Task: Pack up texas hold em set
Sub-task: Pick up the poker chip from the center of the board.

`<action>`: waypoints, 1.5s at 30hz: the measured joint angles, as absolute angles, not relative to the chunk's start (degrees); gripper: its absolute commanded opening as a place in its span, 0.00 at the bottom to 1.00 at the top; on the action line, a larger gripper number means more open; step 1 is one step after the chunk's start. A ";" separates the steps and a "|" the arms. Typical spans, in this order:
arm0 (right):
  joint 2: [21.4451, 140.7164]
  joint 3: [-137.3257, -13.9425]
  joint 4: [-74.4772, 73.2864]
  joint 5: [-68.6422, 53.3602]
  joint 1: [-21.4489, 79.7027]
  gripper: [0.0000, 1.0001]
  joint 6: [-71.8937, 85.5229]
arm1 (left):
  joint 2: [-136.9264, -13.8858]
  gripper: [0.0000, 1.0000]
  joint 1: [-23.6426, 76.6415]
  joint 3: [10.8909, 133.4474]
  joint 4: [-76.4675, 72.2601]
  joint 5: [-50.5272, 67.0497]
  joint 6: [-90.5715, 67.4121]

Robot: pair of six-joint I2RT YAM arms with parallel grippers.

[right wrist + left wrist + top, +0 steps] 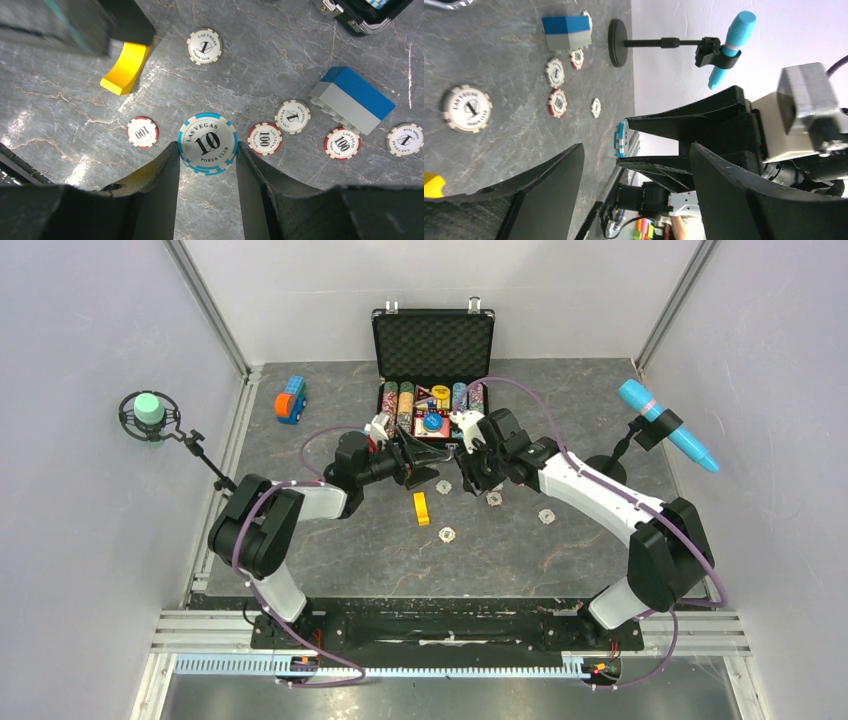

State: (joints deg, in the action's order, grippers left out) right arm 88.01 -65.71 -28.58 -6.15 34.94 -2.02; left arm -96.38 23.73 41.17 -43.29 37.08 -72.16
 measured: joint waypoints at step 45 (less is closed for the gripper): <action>88.01 -73.71 -32.80 -9.67 35.79 0.43 -4.01 | -99.88 0.66 28.64 40.27 -54.19 39.59 -76.97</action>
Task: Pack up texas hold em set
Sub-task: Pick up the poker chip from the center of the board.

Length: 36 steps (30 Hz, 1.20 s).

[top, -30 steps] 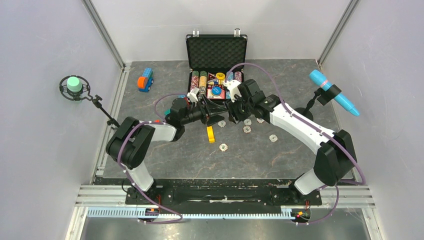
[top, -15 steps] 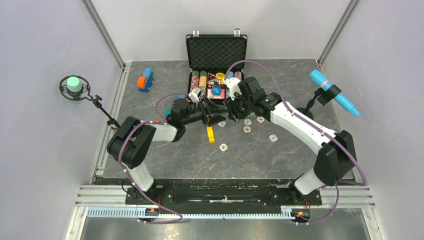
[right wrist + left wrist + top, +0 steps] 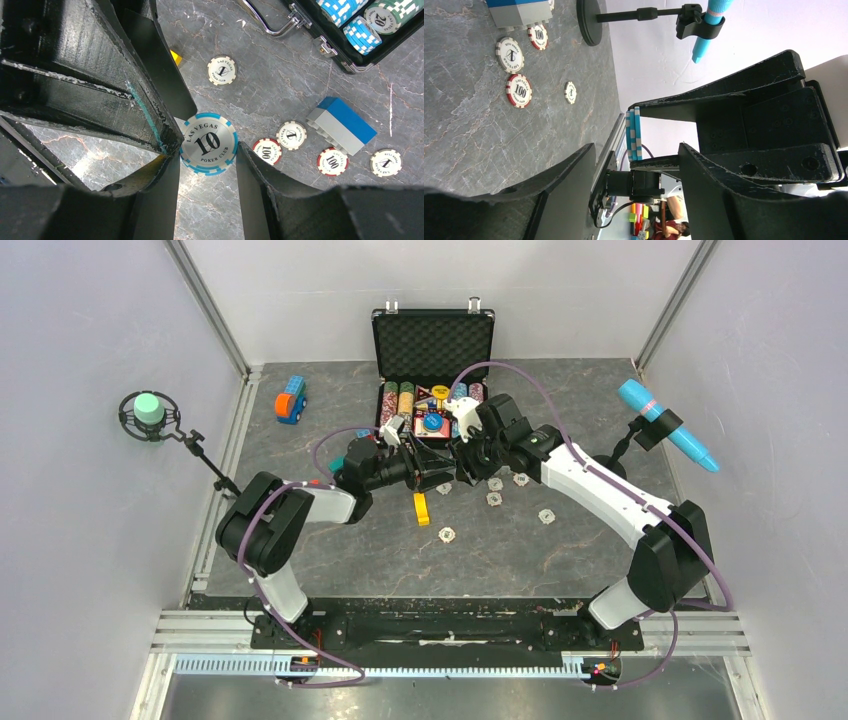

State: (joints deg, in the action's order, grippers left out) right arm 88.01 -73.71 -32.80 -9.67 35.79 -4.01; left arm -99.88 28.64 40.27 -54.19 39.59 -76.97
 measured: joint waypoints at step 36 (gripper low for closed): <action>88.01 -74.85 -33.89 -14.13 35.88 0.43 -12.29 | -101.69 0.50 29.78 41.32 -58.08 40.80 -79.46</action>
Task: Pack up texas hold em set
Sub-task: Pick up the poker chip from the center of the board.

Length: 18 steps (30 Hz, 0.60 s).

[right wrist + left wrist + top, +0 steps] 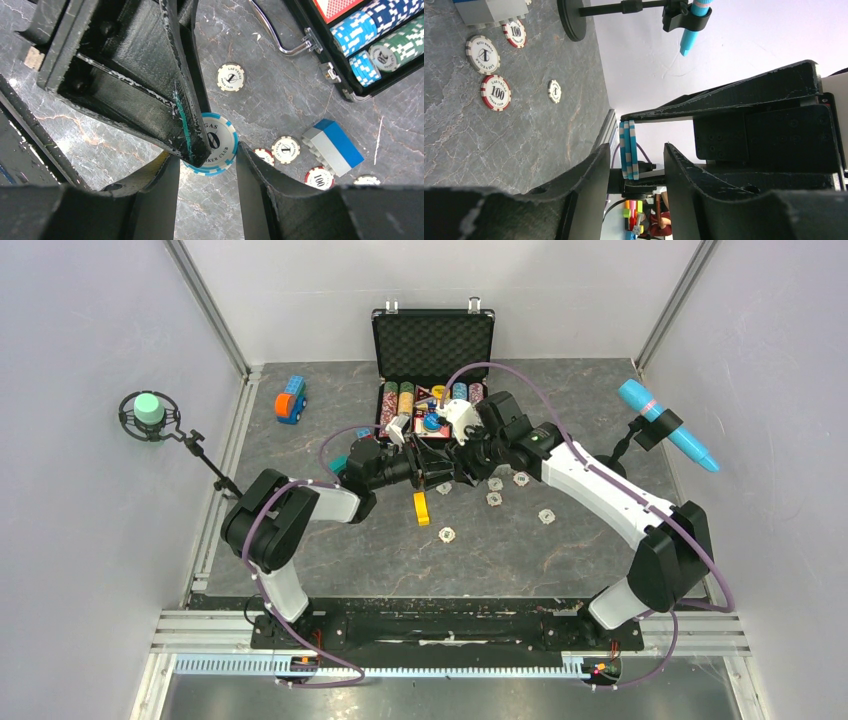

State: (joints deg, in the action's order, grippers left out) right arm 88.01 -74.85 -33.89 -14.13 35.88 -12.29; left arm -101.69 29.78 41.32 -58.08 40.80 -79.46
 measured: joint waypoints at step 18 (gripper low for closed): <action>88.92 -79.13 -36.67 -16.69 36.16 0.44 -17.87 | -101.78 0.45 29.78 41.52 -58.94 40.86 -79.53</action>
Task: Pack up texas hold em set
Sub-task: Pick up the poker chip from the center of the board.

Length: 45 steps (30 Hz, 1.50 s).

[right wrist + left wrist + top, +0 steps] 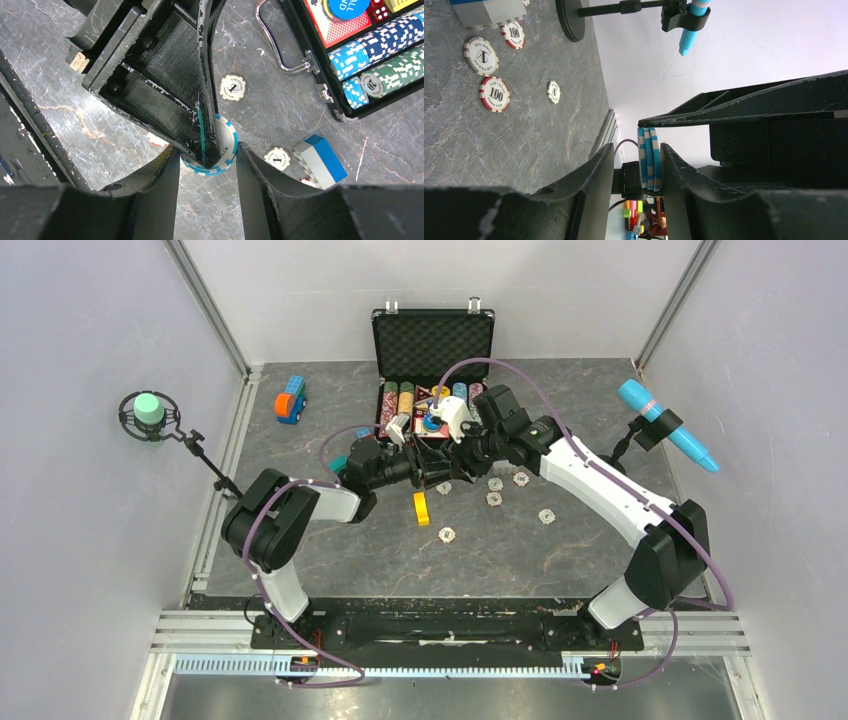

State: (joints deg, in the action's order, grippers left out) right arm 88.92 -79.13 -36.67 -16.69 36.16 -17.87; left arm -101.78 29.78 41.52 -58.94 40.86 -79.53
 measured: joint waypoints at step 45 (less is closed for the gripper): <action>86.91 -74.06 -28.73 -17.41 36.12 0.78 -14.33 | -102.59 0.02 30.55 41.63 -58.96 41.10 -80.09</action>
State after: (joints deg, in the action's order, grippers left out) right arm 86.91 -74.06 -28.73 -17.41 36.12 -14.33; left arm -102.59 30.55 41.63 -58.96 41.10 -80.09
